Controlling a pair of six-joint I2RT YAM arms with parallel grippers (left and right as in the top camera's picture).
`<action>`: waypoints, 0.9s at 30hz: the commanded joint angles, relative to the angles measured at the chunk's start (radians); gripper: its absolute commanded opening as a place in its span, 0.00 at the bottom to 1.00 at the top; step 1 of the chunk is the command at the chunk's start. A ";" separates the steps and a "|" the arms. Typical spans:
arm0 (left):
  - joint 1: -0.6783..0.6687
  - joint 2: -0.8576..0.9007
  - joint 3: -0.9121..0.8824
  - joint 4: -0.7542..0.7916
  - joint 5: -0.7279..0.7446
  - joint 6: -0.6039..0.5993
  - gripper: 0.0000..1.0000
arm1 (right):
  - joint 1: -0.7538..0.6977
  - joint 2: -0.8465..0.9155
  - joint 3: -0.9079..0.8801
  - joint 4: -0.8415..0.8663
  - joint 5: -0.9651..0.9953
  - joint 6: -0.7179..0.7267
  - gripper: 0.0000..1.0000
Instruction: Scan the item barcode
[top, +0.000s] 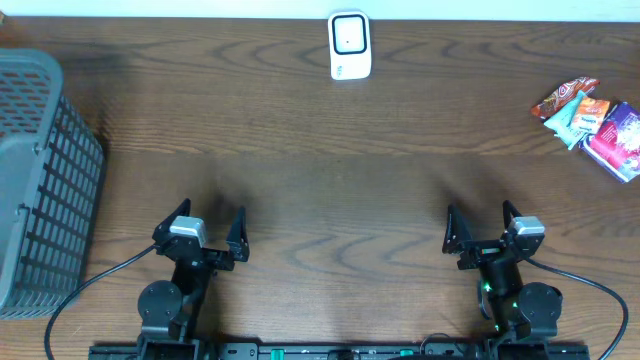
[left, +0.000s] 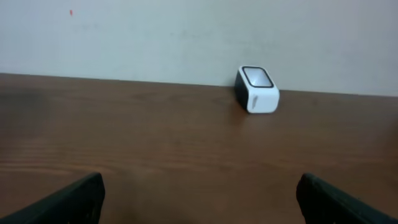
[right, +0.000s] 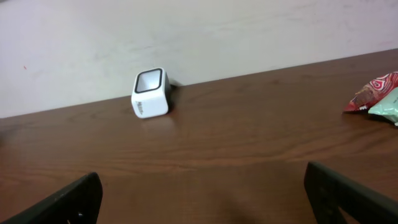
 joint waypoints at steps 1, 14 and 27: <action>0.005 -0.009 -0.005 -0.066 -0.005 0.056 0.98 | 0.009 -0.007 -0.002 -0.004 0.005 -0.014 0.99; 0.027 -0.009 -0.004 -0.073 -0.069 0.155 0.98 | 0.009 -0.007 -0.002 -0.004 0.005 -0.014 0.99; 0.049 -0.009 -0.005 -0.084 -0.173 0.146 0.98 | 0.009 -0.007 -0.002 -0.004 0.004 -0.014 0.99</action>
